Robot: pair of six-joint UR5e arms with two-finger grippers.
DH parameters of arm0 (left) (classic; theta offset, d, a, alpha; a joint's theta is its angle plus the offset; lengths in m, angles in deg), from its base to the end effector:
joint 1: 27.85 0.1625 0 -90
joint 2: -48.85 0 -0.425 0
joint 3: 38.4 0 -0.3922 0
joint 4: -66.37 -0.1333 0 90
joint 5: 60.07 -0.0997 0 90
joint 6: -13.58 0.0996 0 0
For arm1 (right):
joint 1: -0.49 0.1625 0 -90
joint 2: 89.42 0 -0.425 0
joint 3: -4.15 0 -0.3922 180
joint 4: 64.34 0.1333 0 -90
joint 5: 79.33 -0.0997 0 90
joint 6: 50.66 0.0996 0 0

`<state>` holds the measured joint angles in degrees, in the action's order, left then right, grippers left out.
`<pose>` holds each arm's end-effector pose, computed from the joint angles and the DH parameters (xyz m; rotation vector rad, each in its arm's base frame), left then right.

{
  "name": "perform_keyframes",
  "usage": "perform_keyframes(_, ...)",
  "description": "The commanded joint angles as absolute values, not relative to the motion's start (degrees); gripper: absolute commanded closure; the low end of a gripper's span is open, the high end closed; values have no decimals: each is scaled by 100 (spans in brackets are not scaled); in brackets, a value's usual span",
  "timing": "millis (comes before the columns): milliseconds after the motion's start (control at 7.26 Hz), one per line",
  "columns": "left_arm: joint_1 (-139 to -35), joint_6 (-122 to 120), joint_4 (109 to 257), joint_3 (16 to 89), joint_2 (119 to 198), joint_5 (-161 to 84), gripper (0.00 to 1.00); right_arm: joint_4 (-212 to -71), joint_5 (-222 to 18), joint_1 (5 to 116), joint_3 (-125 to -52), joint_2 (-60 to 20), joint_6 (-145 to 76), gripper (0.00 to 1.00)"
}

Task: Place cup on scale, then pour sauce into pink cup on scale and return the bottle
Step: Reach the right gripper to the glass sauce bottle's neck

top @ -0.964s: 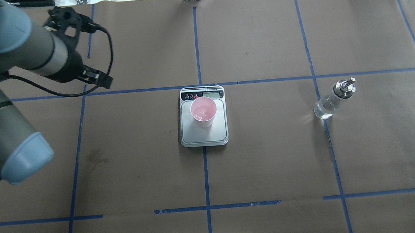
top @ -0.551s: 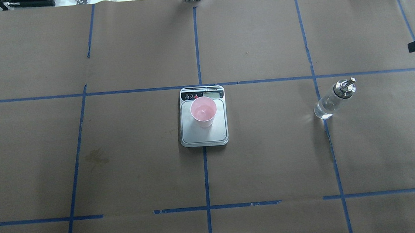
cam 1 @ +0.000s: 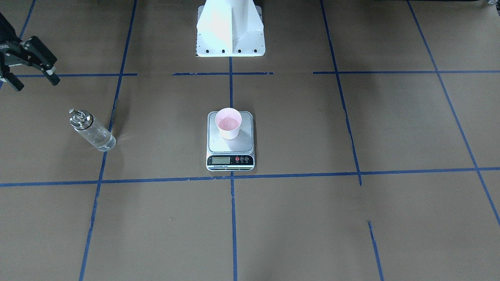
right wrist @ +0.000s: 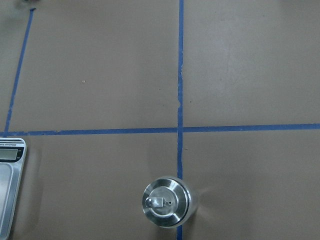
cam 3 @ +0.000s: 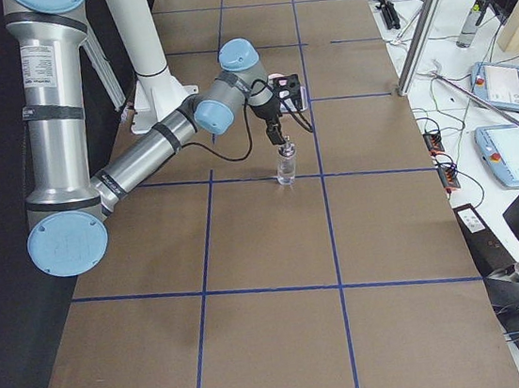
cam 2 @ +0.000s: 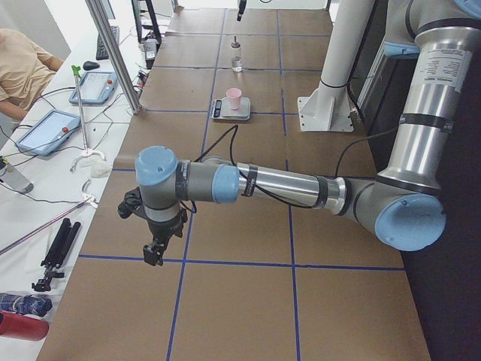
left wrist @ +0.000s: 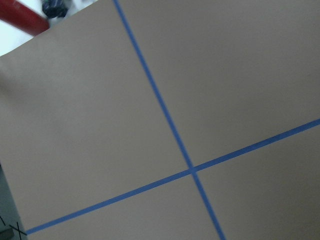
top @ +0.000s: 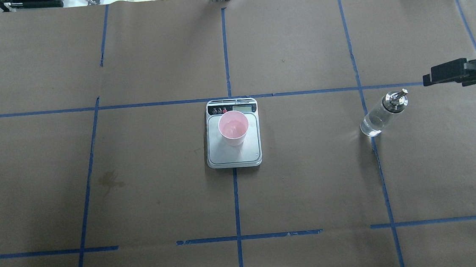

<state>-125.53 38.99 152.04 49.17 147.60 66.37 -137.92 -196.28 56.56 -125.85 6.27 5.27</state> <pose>-0.1479 -0.5420 0.6160 0.2141 0.6026 0.3099 -0.1577 -0.3924 0.3433 0.3046 -0.9233 0.1451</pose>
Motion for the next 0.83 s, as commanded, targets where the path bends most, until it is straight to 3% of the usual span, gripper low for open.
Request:
perform_keyframes(0, -12761, 4126, 15285, 4974, 14046, 6711, 0, -13721, -18099, 4353, -12900, 911, 1214, 0)
perform_keyframes(413, -12709, 2783, 15267, 5327, 13929, 7122, 0, -12035, -17329, 3784, -12874, 2015, 1438, 0)
perform_keyframes(689, -12499, 2790, 15276, 5458, 13937, 7265, 0, -11945, -16507, 3382, -12612, 2018, 1455, 0)
